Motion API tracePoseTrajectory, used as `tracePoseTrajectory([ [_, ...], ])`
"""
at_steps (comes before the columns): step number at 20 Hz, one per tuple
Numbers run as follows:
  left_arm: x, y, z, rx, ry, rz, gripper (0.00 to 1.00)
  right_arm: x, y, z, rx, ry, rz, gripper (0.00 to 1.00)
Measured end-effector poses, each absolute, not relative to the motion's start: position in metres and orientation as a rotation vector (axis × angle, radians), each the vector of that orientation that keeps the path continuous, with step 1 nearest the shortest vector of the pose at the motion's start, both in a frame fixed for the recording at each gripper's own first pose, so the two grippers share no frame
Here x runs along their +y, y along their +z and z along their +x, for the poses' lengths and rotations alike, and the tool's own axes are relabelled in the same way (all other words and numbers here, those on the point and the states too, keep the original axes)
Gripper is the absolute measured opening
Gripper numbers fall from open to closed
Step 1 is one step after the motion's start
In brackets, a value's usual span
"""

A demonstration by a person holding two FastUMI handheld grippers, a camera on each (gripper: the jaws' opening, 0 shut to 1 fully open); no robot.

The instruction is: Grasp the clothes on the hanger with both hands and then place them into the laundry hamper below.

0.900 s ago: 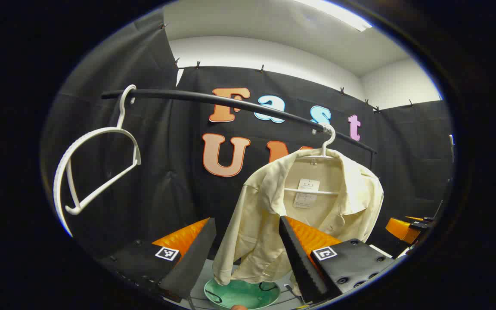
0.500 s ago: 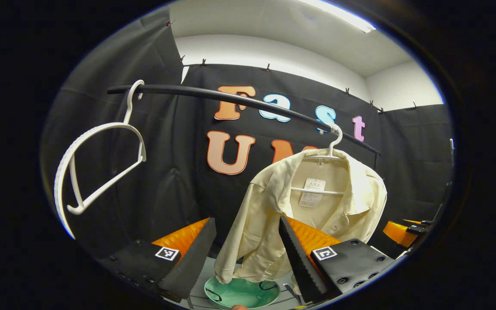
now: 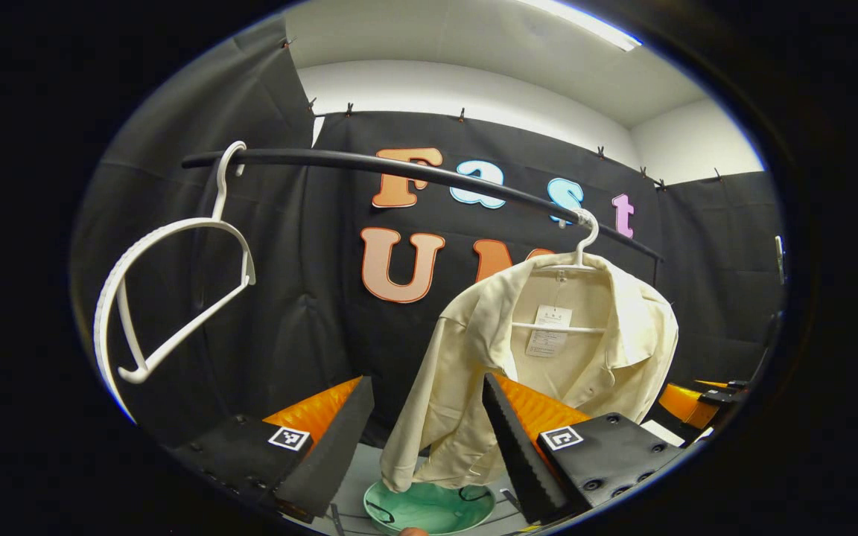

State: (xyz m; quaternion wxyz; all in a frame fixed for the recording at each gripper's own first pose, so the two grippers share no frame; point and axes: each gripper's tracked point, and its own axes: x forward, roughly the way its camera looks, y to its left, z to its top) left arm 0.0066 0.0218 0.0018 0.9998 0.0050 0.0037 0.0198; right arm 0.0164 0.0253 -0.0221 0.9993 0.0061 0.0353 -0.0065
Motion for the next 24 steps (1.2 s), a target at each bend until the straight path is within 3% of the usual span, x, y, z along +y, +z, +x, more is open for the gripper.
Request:
tracePoseTrajectory([
  [12, 0.043, -0.003, 0.034, 0.021, 0.033, 0.005, 0.97, 0.09, -0.03, 0.062, 0.092, -0.016, -0.013, 0.95],
  [24, 0.066, -0.01, 0.032, 0.048, 0.028, 0.023, 0.97, 0.112, -0.038, 0.132, 0.092, -0.1, -0.066, 0.95],
])
